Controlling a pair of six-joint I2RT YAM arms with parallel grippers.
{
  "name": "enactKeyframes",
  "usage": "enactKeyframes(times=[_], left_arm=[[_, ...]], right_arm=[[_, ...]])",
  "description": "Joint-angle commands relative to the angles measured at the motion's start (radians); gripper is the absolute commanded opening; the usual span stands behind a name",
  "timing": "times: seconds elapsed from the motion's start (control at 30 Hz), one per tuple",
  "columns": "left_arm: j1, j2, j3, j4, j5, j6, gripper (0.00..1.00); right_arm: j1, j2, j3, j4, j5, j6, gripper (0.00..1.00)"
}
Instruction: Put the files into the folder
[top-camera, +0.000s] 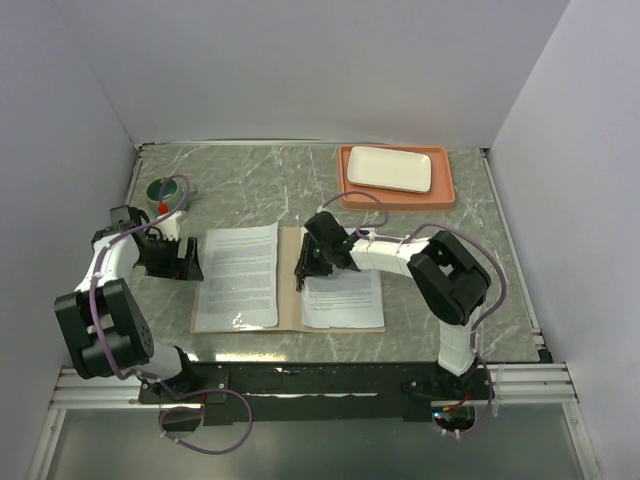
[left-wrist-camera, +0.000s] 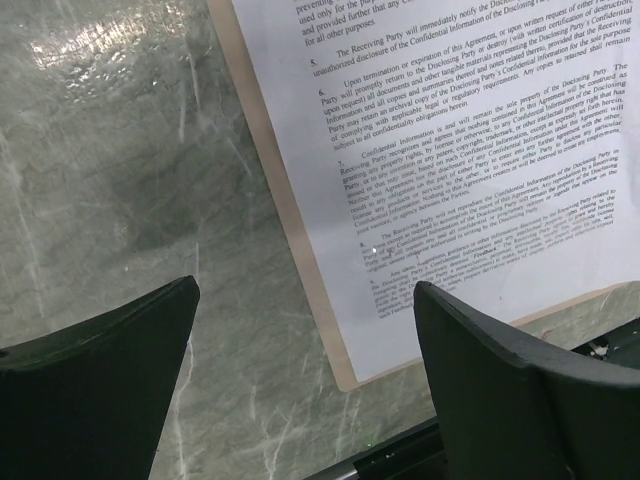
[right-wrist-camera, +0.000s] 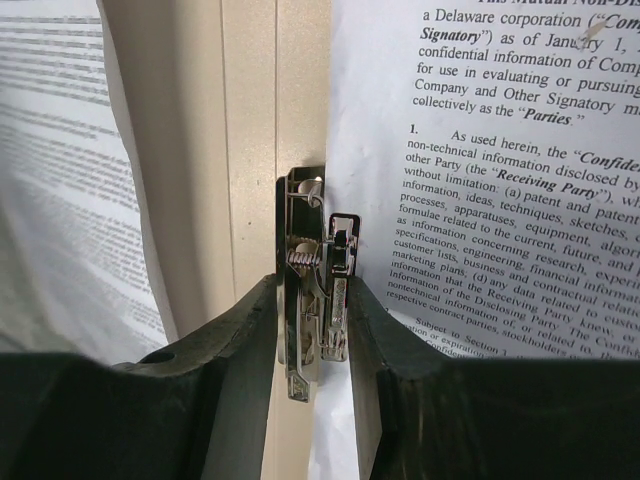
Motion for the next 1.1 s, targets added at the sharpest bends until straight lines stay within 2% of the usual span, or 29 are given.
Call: enactKeyframes(times=[0.0, 0.5, 1.07], left_arm=[[0.000, 0.033, 0.051, -0.018, 0.038, 0.002, 0.96], [0.000, 0.143, 0.107, 0.006, 0.110, -0.050, 0.96], [-0.002, 0.240, 0.088, 0.062, 0.064, -0.034, 0.96]], right_arm=[[-0.025, 0.104, -0.150, 0.090, -0.099, 0.031, 0.11], [-0.100, 0.101, -0.305, 0.254, -0.184, 0.028, 0.10], [-0.114, 0.122, -0.317, 0.283, -0.198, 0.028, 0.11]])
